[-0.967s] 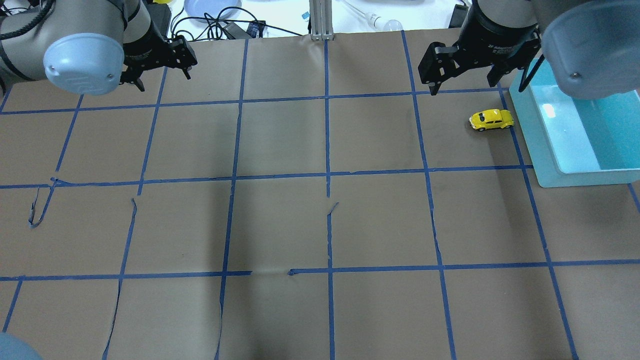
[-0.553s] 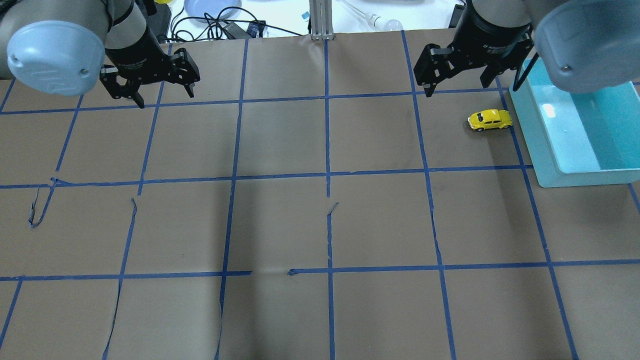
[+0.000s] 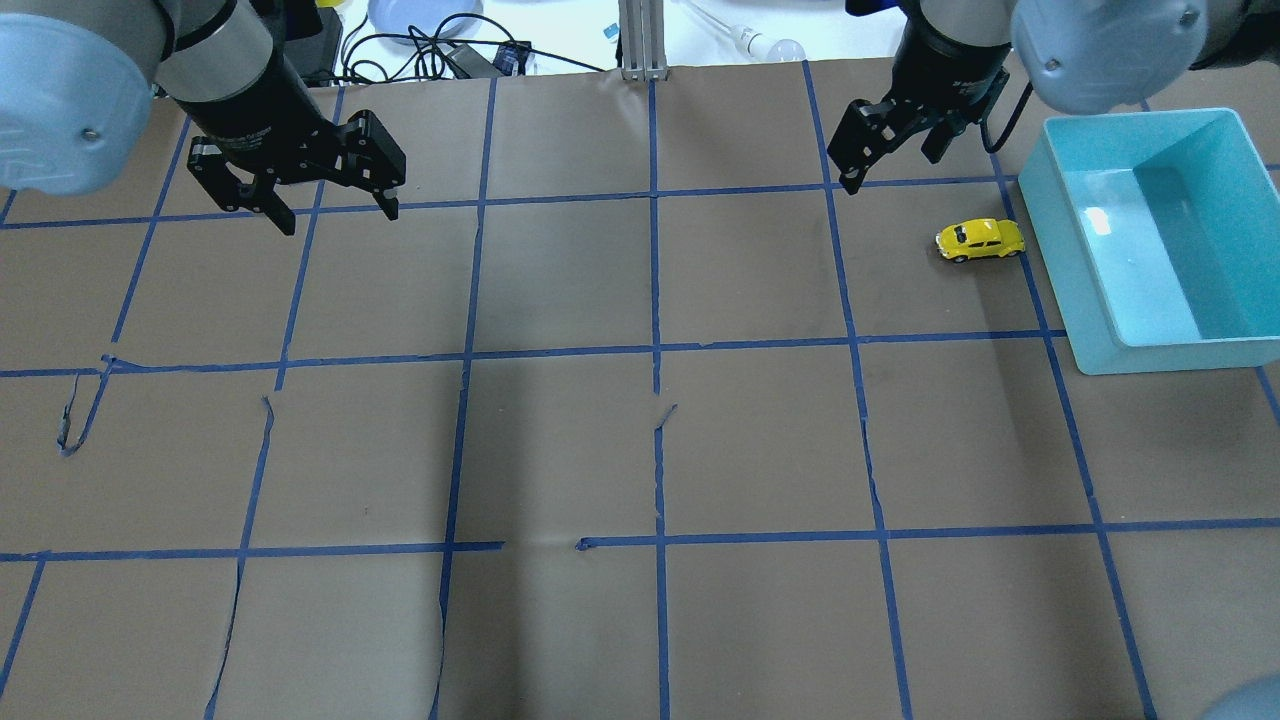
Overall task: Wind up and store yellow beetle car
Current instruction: 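Lower the right gripper onto the yellow car while the left arm draws back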
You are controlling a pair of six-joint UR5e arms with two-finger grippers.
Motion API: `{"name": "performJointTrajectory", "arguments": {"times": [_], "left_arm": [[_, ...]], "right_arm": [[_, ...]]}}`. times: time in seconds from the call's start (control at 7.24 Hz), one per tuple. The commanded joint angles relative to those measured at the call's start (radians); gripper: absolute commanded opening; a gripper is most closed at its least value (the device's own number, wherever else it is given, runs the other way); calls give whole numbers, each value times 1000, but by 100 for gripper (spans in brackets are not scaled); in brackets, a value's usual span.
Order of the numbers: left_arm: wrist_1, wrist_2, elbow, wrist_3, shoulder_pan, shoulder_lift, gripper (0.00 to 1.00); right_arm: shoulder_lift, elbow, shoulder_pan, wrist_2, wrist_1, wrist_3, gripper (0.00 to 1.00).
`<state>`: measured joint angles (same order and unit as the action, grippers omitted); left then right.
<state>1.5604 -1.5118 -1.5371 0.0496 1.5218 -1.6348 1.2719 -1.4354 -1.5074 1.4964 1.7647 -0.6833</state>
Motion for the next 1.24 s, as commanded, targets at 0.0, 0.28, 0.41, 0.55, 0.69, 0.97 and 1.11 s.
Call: {"name": "performJointTrajectory", "arguments": {"times": [0.0, 0.28, 0.41, 0.55, 0.69, 0.97, 1.11], "left_arm": [[56, 41, -6, 21, 0, 26, 100], [56, 38, -18, 9, -3, 21, 100], [61, 15, -34, 6, -3, 27, 100], [46, -58, -49, 1, -3, 15, 100], [-12, -60, -58, -5, -5, 15, 100], [-37, -62, -57, -37, -9, 32, 100], [-37, -44, -54, -40, -8, 42, 100]], "right_arm": [[-87, 1, 103, 5, 33, -502, 100], [-143, -16, 128, 22, 108, -843, 100], [-152, -55, 131, 92, 228, -966, 100], [-163, -106, 133, 108, 319, -1081, 100], [-201, -150, 147, 105, 393, -1160, 99], [-238, -183, 187, 93, 472, -1177, 99], [-250, -185, 187, 93, 469, -1287, 99]]}}
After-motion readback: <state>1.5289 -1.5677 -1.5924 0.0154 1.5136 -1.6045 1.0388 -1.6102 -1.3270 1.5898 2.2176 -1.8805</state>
